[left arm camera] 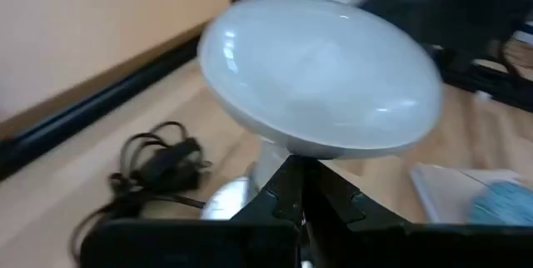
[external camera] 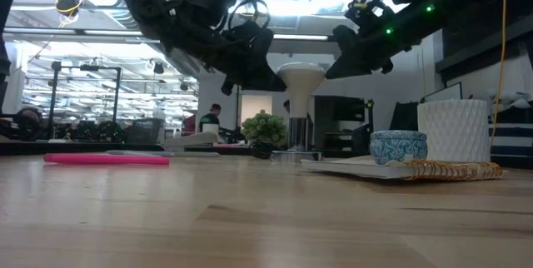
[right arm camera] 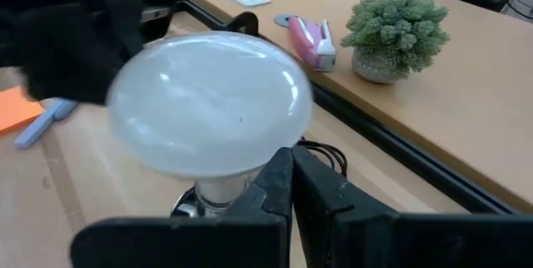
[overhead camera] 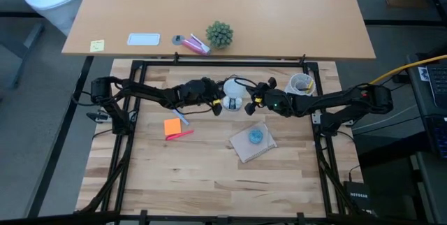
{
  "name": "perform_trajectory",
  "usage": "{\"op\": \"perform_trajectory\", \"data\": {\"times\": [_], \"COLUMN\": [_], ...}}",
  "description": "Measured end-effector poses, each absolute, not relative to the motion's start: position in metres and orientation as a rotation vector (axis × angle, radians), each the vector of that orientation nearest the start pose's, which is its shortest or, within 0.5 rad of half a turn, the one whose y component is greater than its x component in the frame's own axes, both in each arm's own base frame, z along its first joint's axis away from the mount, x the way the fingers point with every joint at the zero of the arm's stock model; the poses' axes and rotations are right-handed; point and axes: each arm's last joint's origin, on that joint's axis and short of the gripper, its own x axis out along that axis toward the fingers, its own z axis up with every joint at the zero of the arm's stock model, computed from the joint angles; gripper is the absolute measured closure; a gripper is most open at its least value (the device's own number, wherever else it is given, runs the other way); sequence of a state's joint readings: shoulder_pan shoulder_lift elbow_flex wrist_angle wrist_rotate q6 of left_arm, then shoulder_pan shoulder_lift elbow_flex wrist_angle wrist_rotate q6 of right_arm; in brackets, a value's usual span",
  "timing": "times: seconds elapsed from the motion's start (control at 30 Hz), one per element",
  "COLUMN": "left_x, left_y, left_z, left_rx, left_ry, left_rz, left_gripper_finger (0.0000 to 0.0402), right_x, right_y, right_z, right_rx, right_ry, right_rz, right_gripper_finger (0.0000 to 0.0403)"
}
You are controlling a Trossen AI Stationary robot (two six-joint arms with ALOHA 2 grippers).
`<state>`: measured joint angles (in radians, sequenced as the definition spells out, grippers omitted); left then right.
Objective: Screw lightbulb
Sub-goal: Remove the lightbulb from the lamp
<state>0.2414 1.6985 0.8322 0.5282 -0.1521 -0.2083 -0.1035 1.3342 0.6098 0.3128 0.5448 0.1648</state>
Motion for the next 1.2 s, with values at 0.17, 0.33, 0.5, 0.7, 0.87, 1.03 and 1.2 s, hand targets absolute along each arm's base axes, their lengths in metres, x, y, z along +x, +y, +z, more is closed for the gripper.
{"op": "perform_trajectory", "data": {"times": [0.17, 0.33, 0.5, 0.7, 0.87, 1.03, 1.2], "left_x": [0.339, 0.34, 0.341, 0.343, 0.344, 0.343, 0.343], "left_y": [0.08, 0.076, 0.073, 0.065, 0.064, 0.064, 0.064], "left_z": [0.185, 0.186, 0.187, 0.188, 0.189, 0.189, 0.189], "left_rx": [-0.202, -0.205, -0.204, -0.206, -0.205, -0.205, -0.218], "left_ry": [0.304, 0.301, 0.291, 0.283, 0.281, 0.283, 0.284], "left_rz": [0.42, 0.42, 0.419, 0.396, 0.396, 0.398, 0.403], "left_gripper_finger": [0.0401, 0.0401, 0.0402, 0.0401, 0.0401, 0.0401, 0.0401], "right_x": [0.263, 0.263, 0.263, 0.262, 0.261, 0.262, 0.264], "right_y": [-0.042, -0.042, -0.047, -0.062, -0.067, -0.067, -0.067], "right_z": [0.206, 0.206, 0.206, 0.207, 0.208, 0.211, 0.216], "right_rx": [0.065, 0.054, 0.059, 0.094, 0.108, 0.057, 0.02], "right_ry": [0.355, 0.356, 0.357, 0.344, 0.335, 0.319, 0.278], "right_rz": [-0.668, -0.662, -0.668, -0.631, -0.61, -0.594, -0.577], "right_gripper_finger": [0.0391, 0.0391, 0.0391, 0.0391, 0.0391, 0.0391, 0.0391]}}
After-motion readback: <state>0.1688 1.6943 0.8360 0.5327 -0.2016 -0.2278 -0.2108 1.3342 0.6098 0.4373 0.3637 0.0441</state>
